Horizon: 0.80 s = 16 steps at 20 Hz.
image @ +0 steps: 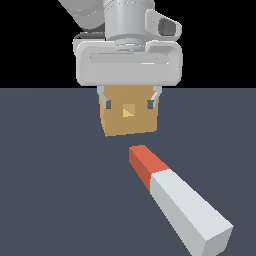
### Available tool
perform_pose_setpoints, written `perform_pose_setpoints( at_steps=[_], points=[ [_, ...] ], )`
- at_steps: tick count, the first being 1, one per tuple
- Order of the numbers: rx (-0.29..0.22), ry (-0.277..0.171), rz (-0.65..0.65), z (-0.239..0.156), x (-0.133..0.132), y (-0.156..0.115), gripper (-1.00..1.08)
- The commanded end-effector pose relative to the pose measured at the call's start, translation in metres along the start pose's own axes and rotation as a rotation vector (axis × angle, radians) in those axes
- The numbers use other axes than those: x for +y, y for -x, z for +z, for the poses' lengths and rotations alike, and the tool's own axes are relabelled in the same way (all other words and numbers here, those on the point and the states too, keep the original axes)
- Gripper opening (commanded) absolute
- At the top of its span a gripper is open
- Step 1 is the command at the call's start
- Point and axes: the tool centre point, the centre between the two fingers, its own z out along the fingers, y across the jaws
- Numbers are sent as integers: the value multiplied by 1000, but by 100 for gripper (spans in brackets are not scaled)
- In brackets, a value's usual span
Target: Insert the peg into the horizontal hole in a box.
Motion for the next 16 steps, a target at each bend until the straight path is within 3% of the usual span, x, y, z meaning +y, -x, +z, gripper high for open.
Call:
perform_pose_setpoints(
  at_steps=[1, 16],
  points=[
    [0, -1, -19, 7, 3, 10, 100],
    [7, -2, -200, 68, 44, 93, 100]
  ],
)
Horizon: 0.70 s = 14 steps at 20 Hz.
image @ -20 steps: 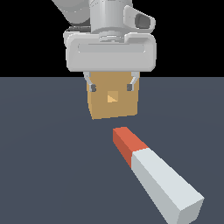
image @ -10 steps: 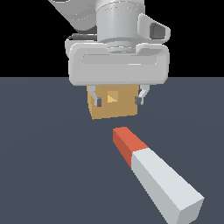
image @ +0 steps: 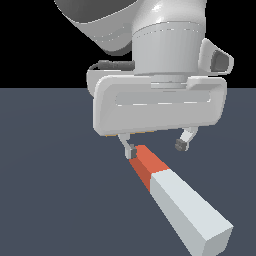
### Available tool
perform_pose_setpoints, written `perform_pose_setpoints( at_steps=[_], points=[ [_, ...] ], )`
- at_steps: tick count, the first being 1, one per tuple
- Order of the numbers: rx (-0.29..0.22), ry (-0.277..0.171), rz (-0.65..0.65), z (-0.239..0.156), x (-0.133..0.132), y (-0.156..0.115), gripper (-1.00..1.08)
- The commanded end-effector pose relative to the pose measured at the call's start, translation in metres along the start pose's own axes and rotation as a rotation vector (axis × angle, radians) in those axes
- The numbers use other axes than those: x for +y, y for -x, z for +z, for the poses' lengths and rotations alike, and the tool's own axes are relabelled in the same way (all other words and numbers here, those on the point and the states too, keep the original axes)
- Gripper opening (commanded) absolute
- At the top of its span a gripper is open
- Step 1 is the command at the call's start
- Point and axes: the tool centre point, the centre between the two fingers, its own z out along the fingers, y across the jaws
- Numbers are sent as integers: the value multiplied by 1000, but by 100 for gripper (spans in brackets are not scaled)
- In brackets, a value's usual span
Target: Insert the peg into the horizontal hole in a box.
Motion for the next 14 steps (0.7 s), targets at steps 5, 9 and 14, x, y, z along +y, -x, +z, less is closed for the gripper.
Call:
perform_pose_setpoints(
  at_steps=[5, 9, 14],
  points=[
    [2, 0, -59, 19, 13, 27, 100],
    [2, 0, -79, 25, 17, 35, 100],
    [2, 0, -89, 28, 21, 40, 100]
  ],
)
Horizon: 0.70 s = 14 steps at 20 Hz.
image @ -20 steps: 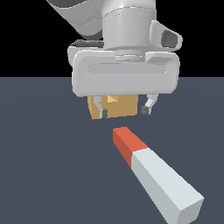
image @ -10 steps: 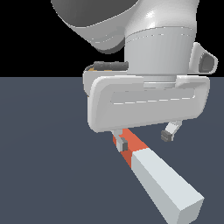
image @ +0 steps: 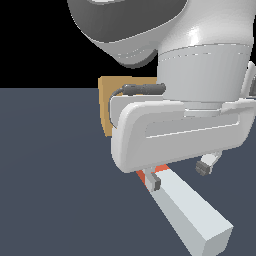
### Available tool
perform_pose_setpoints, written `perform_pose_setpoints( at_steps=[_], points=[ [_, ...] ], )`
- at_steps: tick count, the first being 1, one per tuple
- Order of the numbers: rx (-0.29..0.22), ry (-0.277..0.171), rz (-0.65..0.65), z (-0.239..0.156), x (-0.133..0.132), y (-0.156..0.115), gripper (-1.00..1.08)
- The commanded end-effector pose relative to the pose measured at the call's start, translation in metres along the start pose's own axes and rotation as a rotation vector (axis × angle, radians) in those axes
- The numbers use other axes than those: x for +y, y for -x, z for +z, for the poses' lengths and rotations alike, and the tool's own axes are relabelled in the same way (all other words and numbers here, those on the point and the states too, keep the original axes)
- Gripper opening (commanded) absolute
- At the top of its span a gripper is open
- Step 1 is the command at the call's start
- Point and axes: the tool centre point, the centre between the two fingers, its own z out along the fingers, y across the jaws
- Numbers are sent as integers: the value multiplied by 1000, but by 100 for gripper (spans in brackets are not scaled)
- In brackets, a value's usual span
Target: Insert the peg into the horizontal hole in a box.
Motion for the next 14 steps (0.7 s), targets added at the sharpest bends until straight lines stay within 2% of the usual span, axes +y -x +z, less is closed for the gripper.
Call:
perform_pose_setpoints(
  at_steps=[1, 7, 14],
  points=[
    [0, 1, -4, 0, 1, 1, 100],
    [0, 0, -2, 7, 1, 1, 100],
    [0, 0, -3, 42, 0, 0, 100]
  ],
)
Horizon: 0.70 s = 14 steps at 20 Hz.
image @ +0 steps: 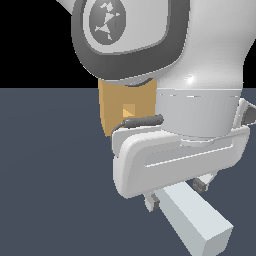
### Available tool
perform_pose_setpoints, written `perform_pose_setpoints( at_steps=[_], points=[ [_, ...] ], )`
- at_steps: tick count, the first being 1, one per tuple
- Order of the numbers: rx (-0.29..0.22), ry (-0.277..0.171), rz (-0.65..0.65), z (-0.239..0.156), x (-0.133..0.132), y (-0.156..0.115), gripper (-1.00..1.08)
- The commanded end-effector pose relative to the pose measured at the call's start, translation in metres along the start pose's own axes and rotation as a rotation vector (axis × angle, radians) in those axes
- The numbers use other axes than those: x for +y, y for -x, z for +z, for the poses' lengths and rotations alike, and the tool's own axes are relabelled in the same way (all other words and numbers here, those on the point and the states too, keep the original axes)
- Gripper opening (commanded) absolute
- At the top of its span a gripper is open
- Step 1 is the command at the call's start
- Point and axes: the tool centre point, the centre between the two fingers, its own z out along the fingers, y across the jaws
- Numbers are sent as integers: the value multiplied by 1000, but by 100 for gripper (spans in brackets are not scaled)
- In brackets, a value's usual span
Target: Insert the peg into the horizontal hole in a box.
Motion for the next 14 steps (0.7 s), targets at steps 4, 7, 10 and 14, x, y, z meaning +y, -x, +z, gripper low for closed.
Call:
perform_pose_setpoints(
  at_steps=[4, 7, 10, 14],
  points=[
    [0, 0, -1, 17, 0, 0, 100],
    [0, 0, -1, 16, 1, 0, 100],
    [0, 0, -1, 16, 1, 0, -100],
    [0, 0, -1, 16, 1, 0, -100]
  ],
)
